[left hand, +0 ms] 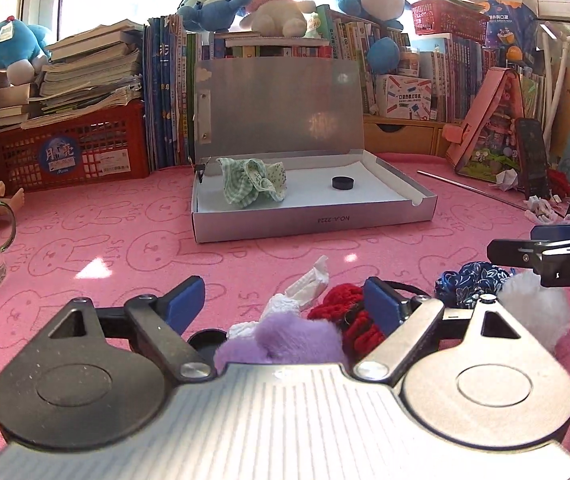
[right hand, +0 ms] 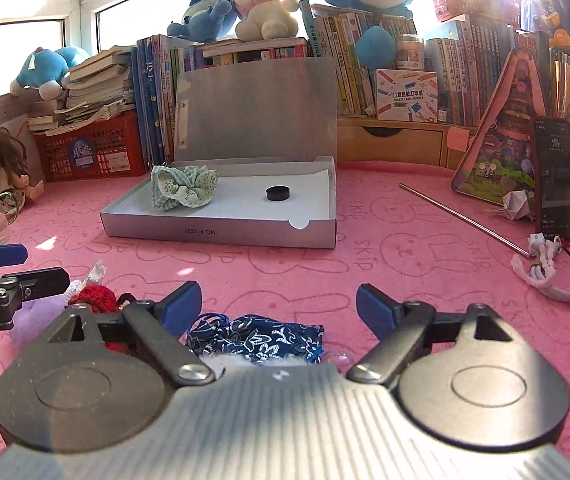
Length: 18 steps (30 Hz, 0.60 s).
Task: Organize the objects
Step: 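Grasp the purple plush with the left gripper while the right gripper grasps the white fluffy plush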
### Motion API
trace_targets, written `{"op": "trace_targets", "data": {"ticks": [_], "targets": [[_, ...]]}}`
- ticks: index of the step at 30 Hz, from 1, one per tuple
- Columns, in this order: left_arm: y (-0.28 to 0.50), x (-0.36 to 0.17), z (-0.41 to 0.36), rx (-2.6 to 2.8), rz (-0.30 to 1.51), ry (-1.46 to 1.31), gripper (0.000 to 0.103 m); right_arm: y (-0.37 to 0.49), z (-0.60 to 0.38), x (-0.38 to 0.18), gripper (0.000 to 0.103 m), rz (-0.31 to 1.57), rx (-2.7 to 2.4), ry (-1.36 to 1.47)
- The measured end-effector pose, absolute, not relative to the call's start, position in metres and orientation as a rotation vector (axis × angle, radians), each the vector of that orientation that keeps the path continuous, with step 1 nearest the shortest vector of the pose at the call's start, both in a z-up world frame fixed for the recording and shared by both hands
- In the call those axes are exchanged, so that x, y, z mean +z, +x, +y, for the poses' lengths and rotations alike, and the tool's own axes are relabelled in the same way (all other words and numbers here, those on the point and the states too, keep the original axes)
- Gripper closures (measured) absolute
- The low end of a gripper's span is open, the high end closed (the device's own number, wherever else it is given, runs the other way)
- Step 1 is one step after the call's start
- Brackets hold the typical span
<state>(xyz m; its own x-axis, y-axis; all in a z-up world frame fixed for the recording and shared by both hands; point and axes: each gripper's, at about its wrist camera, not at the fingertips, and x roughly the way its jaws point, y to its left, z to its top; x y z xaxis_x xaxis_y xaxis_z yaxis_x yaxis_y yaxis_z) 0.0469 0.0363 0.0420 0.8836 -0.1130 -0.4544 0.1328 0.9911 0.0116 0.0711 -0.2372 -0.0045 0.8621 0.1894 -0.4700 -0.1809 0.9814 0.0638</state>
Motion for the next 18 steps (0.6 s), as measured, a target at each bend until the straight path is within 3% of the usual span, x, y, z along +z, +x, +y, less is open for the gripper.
{"op": "trace_targets", "data": {"ticks": [18], "targets": [[0.020,0.021,0.045,-0.060,0.490,-0.020,0.013,0.044,-0.237,-0.030,0.008,0.505,0.184,0.039]]}}
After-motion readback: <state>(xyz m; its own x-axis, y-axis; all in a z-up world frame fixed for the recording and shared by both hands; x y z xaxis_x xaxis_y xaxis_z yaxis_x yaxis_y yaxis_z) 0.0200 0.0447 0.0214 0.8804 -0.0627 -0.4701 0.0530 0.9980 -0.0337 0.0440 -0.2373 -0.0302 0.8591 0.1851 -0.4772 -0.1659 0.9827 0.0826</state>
